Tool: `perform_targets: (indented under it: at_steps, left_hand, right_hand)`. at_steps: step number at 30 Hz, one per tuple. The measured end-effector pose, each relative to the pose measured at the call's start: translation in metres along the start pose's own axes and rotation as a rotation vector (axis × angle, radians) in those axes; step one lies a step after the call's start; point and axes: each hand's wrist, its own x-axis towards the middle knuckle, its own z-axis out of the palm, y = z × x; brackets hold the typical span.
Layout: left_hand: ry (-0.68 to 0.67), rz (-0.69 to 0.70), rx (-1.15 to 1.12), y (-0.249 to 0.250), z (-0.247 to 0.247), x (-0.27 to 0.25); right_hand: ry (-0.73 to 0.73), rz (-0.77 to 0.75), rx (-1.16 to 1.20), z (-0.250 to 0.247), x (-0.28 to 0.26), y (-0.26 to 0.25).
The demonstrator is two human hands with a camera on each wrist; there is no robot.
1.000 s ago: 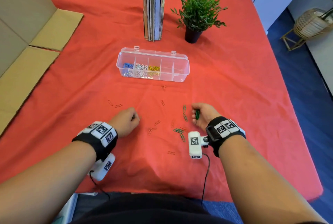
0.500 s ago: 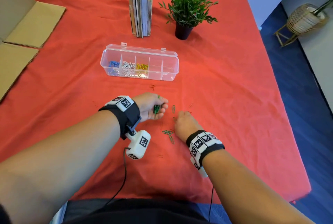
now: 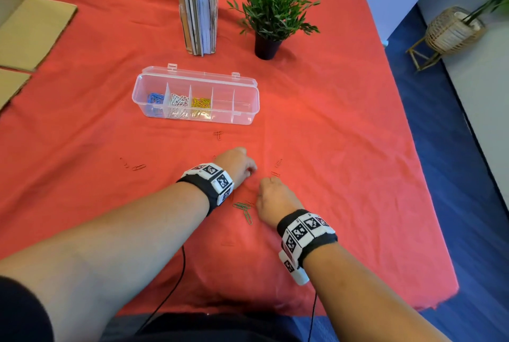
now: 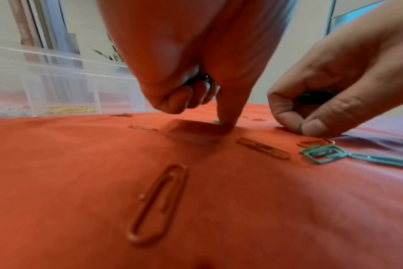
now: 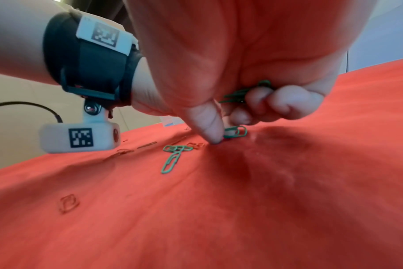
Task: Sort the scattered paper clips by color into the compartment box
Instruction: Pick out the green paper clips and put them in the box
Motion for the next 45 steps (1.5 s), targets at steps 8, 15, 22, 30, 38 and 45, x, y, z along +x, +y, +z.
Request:
perform_targets:
  at_steps: [8, 15, 22, 30, 38, 45]
  left_hand:
    - [-0.002, -0.103, 0.082, -0.006, 0.006, -0.003]
    - [0.018, -0.172, -0.346, -0.011, -0.011, -0.032]
    - [-0.246, -0.482, -1.345, -0.011, -0.023, -0.077]
    - [-0.106, -0.380, -0.802, -0.002, -0.008, -0.079]
    - [-0.045, -0.008, 0.125, 0.013, 0.014, -0.071]
    - [-0.158, 0.014, 0.265, 0.019, 0.015, -0.070]
  right_hand:
    - [-0.102, 0.136, 0.689, -0.004, -0.006, 0.004]
    - [-0.277, 0.391, 1.352, -0.007, -0.020, -0.006]
    - [-0.150, 0.125, 0.146, 0.000, -0.025, -0.021]
    - [0.028, 0.011, -0.112, 0.014, -0.035, -0.033]
    - [-0.120, 0.472, 1.265, -0.034, -0.028, -0.001]
    - [-0.135, 0.462, 1.961, -0.068, -0.016, 0.007]
